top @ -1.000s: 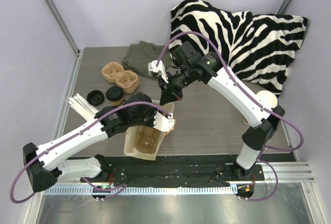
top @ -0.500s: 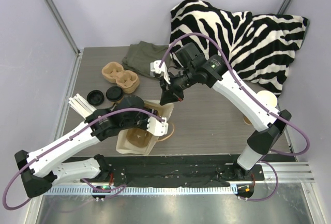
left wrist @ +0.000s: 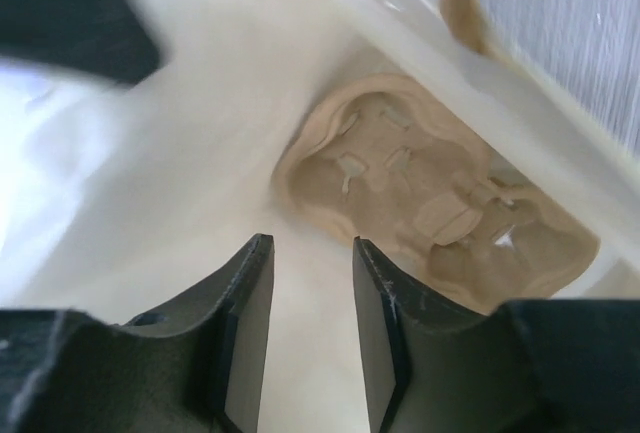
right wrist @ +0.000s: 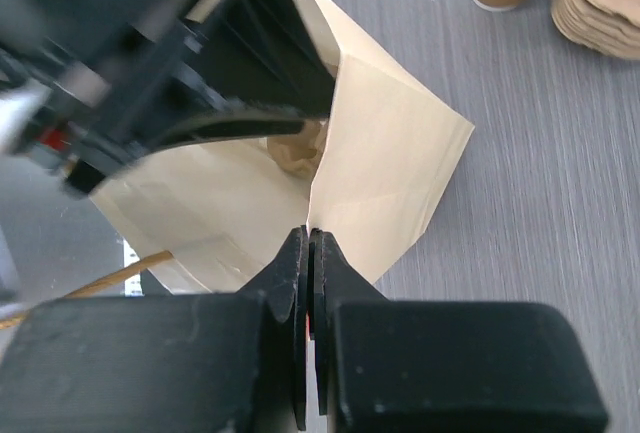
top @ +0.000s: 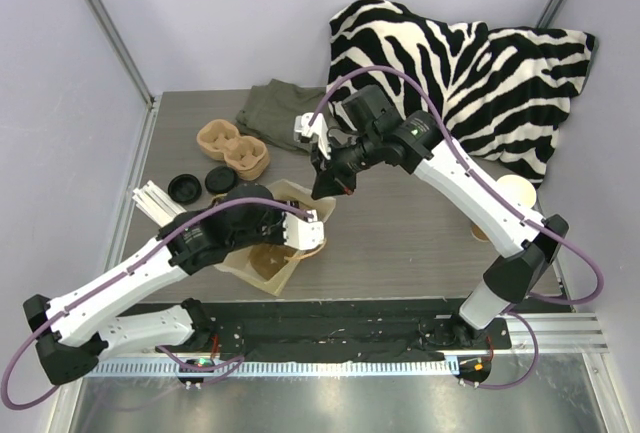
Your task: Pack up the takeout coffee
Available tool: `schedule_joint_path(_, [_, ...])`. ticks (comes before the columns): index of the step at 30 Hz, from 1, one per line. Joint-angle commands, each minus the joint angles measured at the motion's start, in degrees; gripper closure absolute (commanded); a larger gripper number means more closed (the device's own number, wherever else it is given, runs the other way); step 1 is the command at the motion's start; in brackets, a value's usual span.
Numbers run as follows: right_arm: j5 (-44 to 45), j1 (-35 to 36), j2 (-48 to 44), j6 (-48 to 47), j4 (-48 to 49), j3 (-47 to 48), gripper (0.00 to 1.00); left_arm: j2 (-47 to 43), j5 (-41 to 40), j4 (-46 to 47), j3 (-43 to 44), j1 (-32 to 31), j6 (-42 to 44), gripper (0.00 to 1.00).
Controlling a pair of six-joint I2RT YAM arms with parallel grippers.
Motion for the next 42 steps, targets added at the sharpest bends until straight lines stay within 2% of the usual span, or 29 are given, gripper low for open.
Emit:
schedule_joint_path(1, [4.8,-0.6,-4.8,8.8,7.0,-2.8,0.99,-3.7,-3.0,7.9,-0.9,0.0,-10.1,0.58])
schedule_joint_path(5, [6.7,-0.6,-8.2,13.8,12.7,-7.5,0.99,-3.1,-7.2,12.5,-1.8,0.0,-17.3,0.62])
schedule_joint_path(11, [8.8,-0.6,-12.9,22.4,19.6,-14.4,0.99,-4.3,-2.9,19.4,-5.2,0.0,-23.6,0.66])
schedule_joint_path(19, [9.1,-0.6,-16.1,28.6,23.2,-19.9,0.99,-3.0,-2.5,33.9,-13.2,0.0,-29.4,0.67])
schedule_joint_path(24, [11.0,-0.6,-17.2,31.7,23.1,-21.5,0.99,0.7,-5.4,37.4,-13.8,0.0,-32.6,0.69])
schedule_joint_path(32, [12.6,-0.6,-18.8,35.0,22.9,-23.0,0.99,4.5,-6.7,41.8,-16.9,0.2,-32.6,0.73])
schedule_joint_path(36, [11.9,-0.6,-19.2,35.4,22.5,-24.0,0.99,5.2,-4.2,45.5,-20.0,0.9,-31.5,0.77])
schedule_joint_path(42, [11.6,-1.1,-19.2,35.8,22.1,-24.5,0.99,8.8,0.2,44.1,-19.9,4.2,-32.3,0.85])
